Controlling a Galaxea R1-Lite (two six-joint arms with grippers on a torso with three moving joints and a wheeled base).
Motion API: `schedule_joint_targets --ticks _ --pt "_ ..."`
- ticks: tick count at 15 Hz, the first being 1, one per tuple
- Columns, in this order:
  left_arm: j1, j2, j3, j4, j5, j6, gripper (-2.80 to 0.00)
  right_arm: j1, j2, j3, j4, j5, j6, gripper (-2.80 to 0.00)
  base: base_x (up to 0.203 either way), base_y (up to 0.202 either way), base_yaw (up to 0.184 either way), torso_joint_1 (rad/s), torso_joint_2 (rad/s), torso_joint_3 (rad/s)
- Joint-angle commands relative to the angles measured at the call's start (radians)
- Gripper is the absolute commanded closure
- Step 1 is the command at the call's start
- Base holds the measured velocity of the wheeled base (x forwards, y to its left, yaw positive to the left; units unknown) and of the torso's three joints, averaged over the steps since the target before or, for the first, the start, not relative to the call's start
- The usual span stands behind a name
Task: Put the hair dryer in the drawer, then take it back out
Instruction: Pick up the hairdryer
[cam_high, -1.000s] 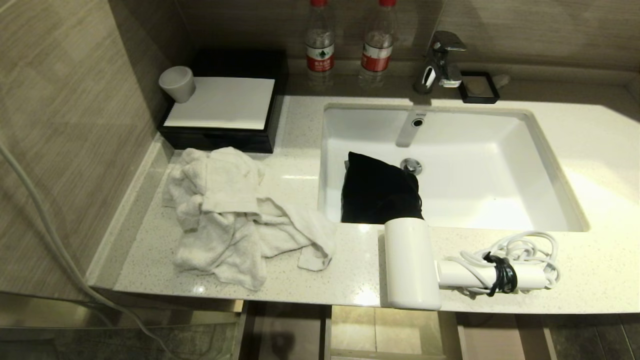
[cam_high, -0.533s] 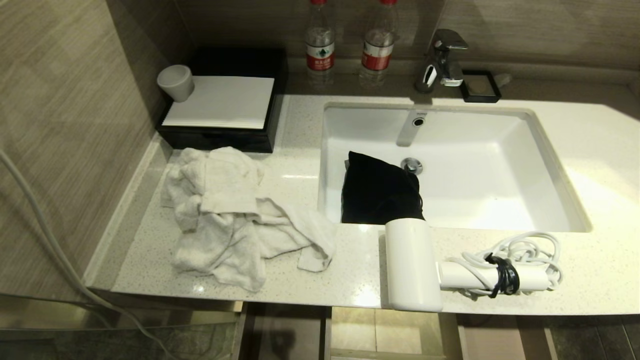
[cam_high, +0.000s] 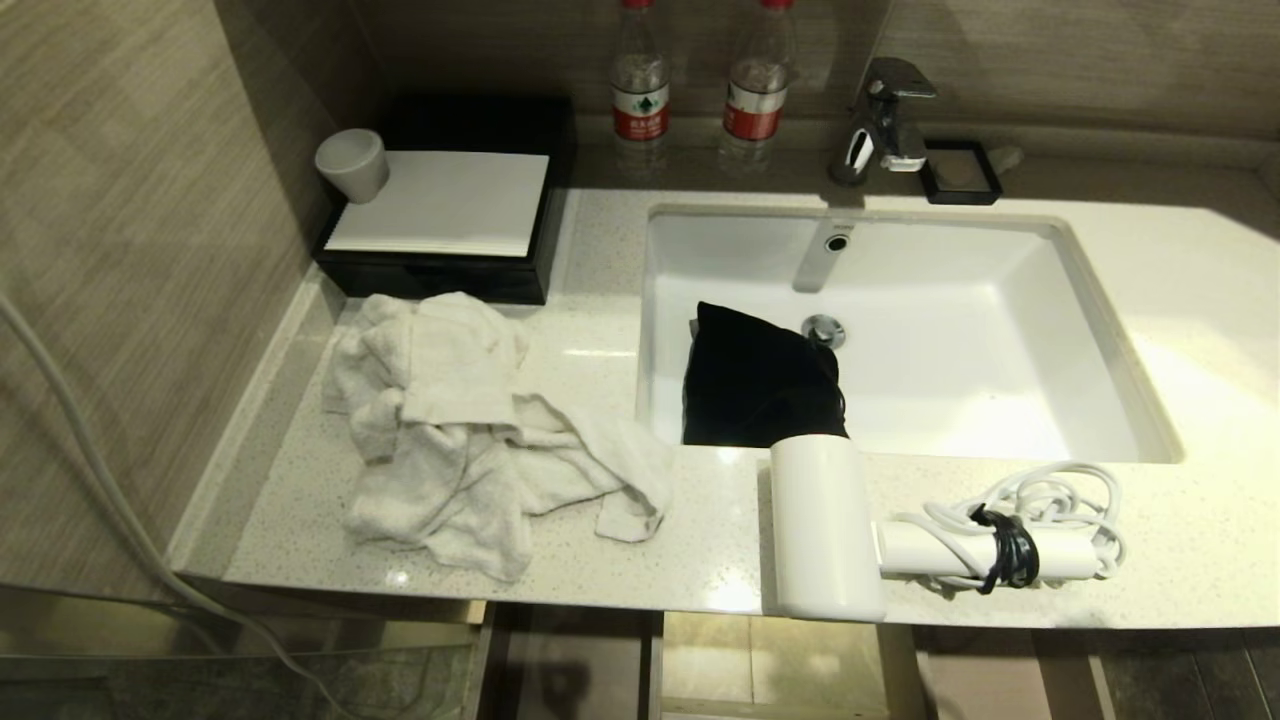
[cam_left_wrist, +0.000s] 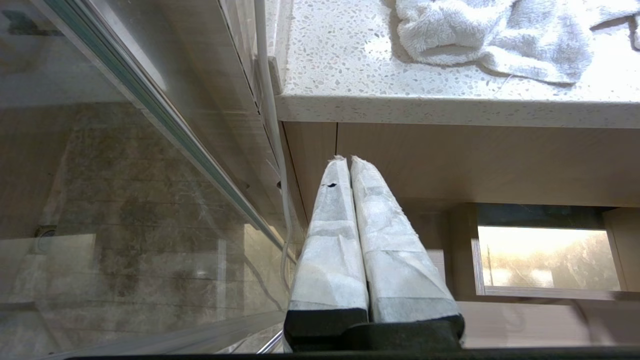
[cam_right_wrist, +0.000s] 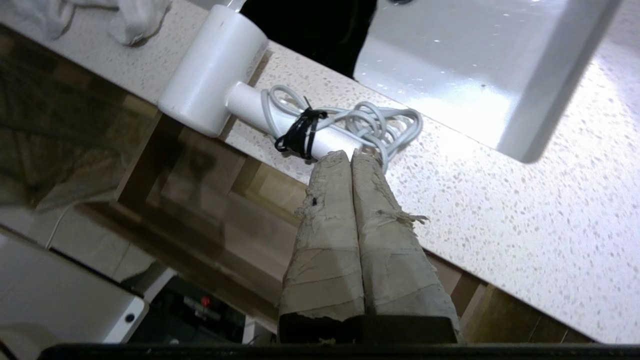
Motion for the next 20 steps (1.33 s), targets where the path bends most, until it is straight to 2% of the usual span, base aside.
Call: schedule_joint_targets --ticks 1,3,5,7,9,10,12,13,14,16,18,20 --pt "0.0 0.0 0.002 0.0 0.0 0.0 0.0 0.019 0.283 -0.156 0.141 0.062 -0.122 0.0 0.0 0.0 0.0 0.0 0.0 0.0" --pt "0.0 0.0 0.002 0.0 0.0 0.0 0.0 0.029 0.327 -0.157 0.175 0.083 -0.202 0.0 0.0 0.0 0.0 0.0 0.0 0.0" --pt "0.0 0.0 0.002 0.0 0.0 0.0 0.0 0.03 0.328 -0.156 0.175 0.084 -0.205 0.0 0.0 0.0 0.0 0.0 0.0 0.0" --pt "0.0 0.0 0.002 0.0 0.0 0.0 0.0 0.078 0.393 -0.182 0.168 0.113 -0.233 0.0 0.0 0.0 0.0 0.0 0.0 0.0" --pt "0.0 0.0 0.002 0.0 0.0 0.0 0.0 0.117 0.495 -0.22 0.172 0.201 -0.368 0.0 0.0 0.0 0.0 0.0 0.0 0.0" --pt "0.0 0.0 0.002 0.0 0.0 0.0 0.0 0.129 0.509 -0.234 0.175 0.226 -0.396 0.0 0.0 0.0 0.0 0.0 0.0 0.0" --pt "0.0 0.0 0.002 0.0 0.0 0.0 0.0 0.148 0.527 -0.256 0.183 0.237 -0.396 0.0 0.0 0.0 0.0 0.0 0.0 0.0" --pt "0.0 0.0 0.0 0.0 0.0 0.0 0.0 0.154 0.532 -0.261 0.195 0.241 -0.398 -1.65 0.0 0.0 0.0 0.0 0.0 0.0" --pt "0.0 0.0 0.002 0.0 0.0 0.0 0.0 0.178 0.549 -0.27 0.236 0.241 -0.409 -2.8 0.0 0.0 0.0 0.0 0.0 0.0" --pt "0.0 0.0 0.0 0.0 0.0 0.0 0.0 0.193 0.564 -0.276 0.26 0.213 -0.458 -2.8 0.0 0.0 0.0 0.0 0.0 0.0" --pt "0.0 0.0 0.002 0.0 0.0 0.0 0.0 0.198 0.578 -0.278 0.261 0.114 -0.522 -2.8 0.0 0.0 0.0 0.0 0.0 0.0" --pt "0.0 0.0 0.002 0.0 0.0 0.0 0.0 0.219 0.593 -0.273 0.27 0.091 -0.525 -2.8 0.0 0.0 0.0 0.0 0.0 0.0"
